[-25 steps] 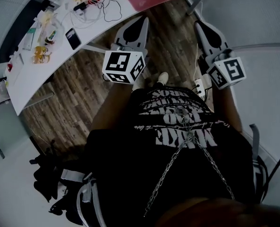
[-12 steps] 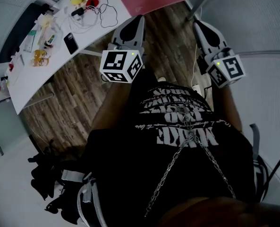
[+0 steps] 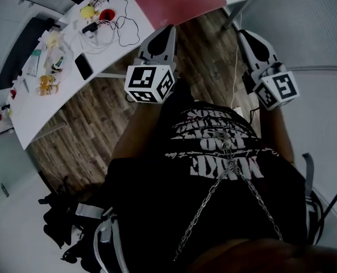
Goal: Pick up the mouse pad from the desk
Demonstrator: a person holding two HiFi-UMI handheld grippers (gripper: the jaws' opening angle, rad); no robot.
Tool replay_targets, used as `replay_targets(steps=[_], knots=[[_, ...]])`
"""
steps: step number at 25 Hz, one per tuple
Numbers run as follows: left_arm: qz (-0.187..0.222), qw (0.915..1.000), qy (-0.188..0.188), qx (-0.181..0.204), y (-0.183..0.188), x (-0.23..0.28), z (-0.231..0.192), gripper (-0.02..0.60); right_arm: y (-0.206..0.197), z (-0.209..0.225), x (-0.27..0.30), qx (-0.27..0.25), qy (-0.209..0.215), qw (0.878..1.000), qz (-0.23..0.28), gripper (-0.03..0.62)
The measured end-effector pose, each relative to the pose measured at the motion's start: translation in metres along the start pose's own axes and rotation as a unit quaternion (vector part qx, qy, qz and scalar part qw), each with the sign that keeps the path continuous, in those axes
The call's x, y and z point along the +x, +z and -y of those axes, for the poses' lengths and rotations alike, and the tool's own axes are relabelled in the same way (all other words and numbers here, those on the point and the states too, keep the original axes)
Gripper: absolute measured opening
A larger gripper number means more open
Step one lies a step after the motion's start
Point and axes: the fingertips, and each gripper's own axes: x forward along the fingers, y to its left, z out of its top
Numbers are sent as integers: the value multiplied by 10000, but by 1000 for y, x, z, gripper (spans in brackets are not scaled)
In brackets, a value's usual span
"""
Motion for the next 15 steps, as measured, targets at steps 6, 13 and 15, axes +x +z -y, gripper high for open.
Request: replay_targets(steps=[6,13,15], knots=[[-5,10000,72,-39,3,25,-28,8,-4,13,50,76,204,9996,-166,0],[-99,9997,226,-77,6,52,-76,8,-3,19,119,58,479,9986,-239,0],[-142,9996,232,-107,6,62,-89,8,-5,24,134,85,487,9984,-285,0]])
